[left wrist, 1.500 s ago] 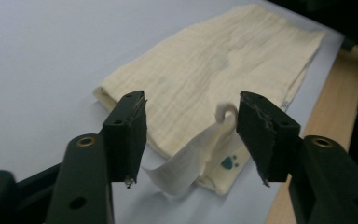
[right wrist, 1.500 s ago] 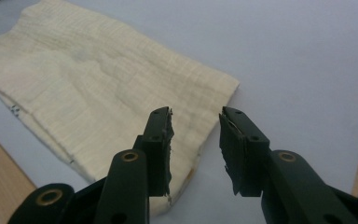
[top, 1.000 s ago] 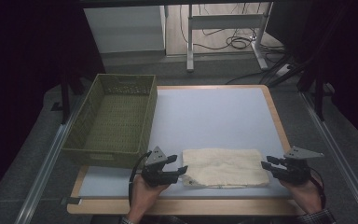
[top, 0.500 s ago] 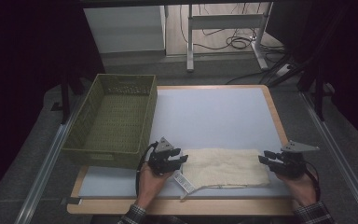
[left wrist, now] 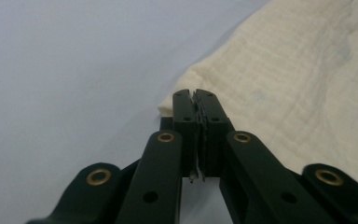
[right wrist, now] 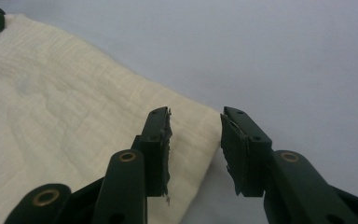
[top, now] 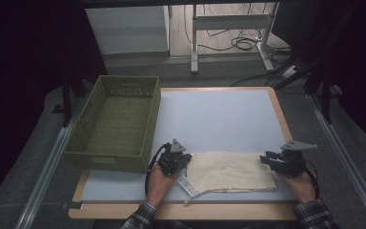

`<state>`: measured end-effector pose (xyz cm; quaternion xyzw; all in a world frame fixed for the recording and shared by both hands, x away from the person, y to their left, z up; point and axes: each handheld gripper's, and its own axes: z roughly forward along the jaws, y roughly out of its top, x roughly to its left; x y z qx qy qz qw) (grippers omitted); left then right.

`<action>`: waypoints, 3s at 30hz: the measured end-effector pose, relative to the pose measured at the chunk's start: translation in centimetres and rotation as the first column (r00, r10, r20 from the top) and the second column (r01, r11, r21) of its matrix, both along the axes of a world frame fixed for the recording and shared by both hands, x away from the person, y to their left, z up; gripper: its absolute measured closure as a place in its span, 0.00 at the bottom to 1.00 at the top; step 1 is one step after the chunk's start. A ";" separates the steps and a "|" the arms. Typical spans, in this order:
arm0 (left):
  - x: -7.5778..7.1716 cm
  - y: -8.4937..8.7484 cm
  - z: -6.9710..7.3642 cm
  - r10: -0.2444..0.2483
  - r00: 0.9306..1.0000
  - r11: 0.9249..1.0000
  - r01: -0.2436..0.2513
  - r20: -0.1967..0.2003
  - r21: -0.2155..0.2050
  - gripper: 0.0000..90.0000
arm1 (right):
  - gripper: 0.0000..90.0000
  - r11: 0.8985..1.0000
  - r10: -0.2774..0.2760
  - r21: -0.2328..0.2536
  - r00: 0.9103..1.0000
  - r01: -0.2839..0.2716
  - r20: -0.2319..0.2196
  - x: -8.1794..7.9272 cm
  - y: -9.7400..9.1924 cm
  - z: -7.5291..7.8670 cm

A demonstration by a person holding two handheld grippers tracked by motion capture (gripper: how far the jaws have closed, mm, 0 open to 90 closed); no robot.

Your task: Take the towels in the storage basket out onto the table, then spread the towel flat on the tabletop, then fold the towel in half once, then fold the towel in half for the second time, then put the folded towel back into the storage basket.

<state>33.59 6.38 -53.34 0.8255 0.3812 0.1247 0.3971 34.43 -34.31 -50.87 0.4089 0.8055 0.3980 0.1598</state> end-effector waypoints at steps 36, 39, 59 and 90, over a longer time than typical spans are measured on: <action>3.7 -0.2 1.1 0.030 0.999 1.000 -0.030 -0.011 0.007 0.94 | 0.96 0.998 0.008 -0.061 1.000 -0.008 0.007 2.9 1.4 0.4; 4.6 -0.3 1.6 0.049 0.999 0.999 -0.049 0.006 0.024 0.94 | 0.96 0.997 -0.003 -0.071 1.000 0.005 0.026 4.8 2.0 1.0; 6.2 -0.5 -0.4 0.089 0.994 0.991 -0.094 0.061 0.098 0.57 | 0.67 0.999 -0.020 -0.028 1.000 0.019 -0.017 7.2 2.4 0.7; 7.0 0.6 -1.0 0.112 0.994 0.993 -0.112 0.009 0.034 0.40 | 0.45 0.948 0.315 -0.023 0.946 -0.317 -0.075 -0.2 12.5 -0.2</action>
